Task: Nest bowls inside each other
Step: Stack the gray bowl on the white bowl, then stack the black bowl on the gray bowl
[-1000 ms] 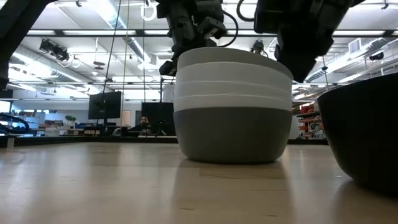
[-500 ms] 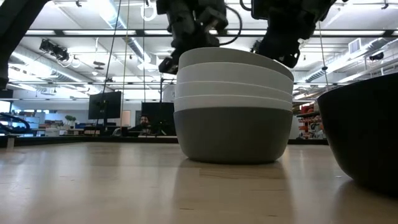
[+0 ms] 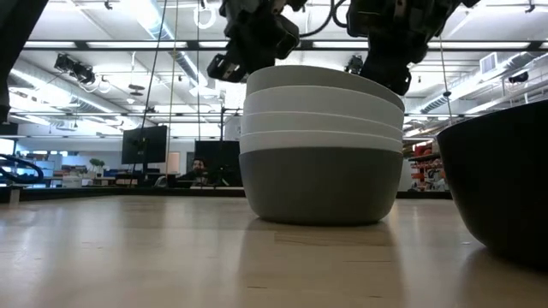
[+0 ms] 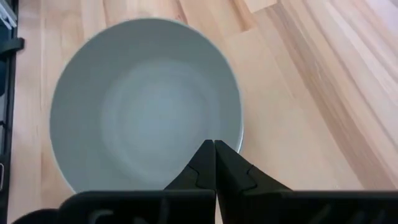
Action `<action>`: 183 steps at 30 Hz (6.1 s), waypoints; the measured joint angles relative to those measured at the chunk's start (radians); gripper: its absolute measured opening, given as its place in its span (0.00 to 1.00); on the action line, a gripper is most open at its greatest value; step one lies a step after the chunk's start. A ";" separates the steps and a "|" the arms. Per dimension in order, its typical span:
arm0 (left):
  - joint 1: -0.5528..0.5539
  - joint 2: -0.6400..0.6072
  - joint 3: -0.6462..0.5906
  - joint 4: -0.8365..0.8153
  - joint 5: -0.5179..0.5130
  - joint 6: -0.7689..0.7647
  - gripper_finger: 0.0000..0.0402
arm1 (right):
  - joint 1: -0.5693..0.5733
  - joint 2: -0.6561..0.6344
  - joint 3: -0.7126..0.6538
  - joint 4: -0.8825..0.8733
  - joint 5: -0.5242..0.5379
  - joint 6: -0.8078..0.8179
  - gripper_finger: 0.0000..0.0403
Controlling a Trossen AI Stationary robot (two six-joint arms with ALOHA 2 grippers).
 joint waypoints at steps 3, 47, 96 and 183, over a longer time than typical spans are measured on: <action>-0.034 -0.001 0.000 -0.004 0.002 -0.003 0.10 | 0.003 0.002 0.000 -0.005 -0.001 0.003 0.01; -0.152 0.075 -0.001 -0.020 -0.069 -0.083 0.05 | 0.011 0.003 0.000 0.001 -0.002 0.033 0.01; -0.018 0.062 0.110 -0.005 -0.175 0.033 0.04 | 0.107 0.003 0.001 -0.001 -0.009 0.095 0.01; 0.180 0.061 0.099 -0.298 -0.313 0.390 0.04 | 0.410 0.121 0.000 -0.295 -0.213 0.659 0.23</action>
